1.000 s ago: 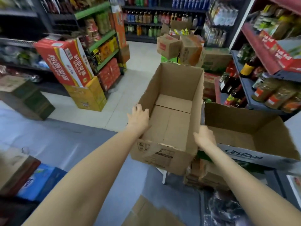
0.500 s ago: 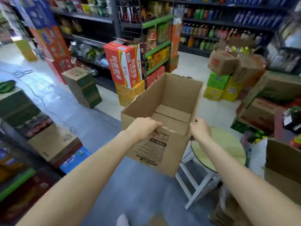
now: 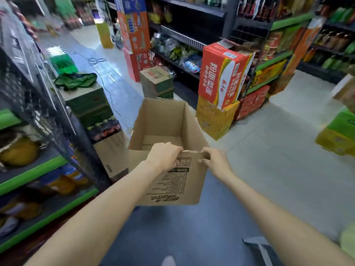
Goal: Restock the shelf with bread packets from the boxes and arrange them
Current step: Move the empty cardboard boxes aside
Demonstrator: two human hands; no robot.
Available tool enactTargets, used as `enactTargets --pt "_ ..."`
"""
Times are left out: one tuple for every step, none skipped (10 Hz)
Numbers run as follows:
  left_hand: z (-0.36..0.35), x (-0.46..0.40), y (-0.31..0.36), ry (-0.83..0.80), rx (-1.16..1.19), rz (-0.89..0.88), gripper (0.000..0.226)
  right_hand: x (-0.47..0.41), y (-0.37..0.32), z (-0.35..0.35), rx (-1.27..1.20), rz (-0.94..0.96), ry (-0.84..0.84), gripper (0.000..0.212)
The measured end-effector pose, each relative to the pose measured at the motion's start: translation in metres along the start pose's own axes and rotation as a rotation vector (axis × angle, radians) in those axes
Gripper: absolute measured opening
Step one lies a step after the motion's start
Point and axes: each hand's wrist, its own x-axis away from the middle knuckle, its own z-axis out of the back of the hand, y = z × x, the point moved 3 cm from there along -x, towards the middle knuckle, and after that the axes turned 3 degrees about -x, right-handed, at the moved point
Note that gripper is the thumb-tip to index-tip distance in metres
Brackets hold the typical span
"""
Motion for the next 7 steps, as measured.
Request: enactTargets --pt "-0.031 -0.008 -0.053 -0.02 0.022 0.082 0.018 -0.055 -0.024 -0.043 0.041 0.049 -0.01 0.006" --pt "-0.071 -0.01 -0.099 -0.029 0.032 0.163 0.019 -0.102 -0.037 -0.091 0.058 0.125 -0.069 0.003" --pt "-0.119 -0.01 -0.138 -0.089 0.034 0.23 0.021 -0.14 -0.036 -0.147 0.033 0.172 -0.126 0.003" --pt "-0.168 -0.009 -0.171 -0.177 0.067 0.301 0.02 -0.167 -0.034 -0.203 0.032 0.205 -0.179 0.008" --pt "-0.213 -0.012 -0.194 -0.239 0.082 0.367 0.021 -0.189 -0.032 -0.245 0.067 0.219 -0.168 0.027" --pt "-0.251 -0.021 -0.207 -0.255 0.087 0.417 0.023 -0.21 -0.021 -0.28 0.03 0.18 -0.201 0.032" --pt "-0.281 -0.032 -0.222 -0.241 0.093 0.474 0.025 -0.241 -0.011 -0.312 0.22 0.274 -0.239 0.024"
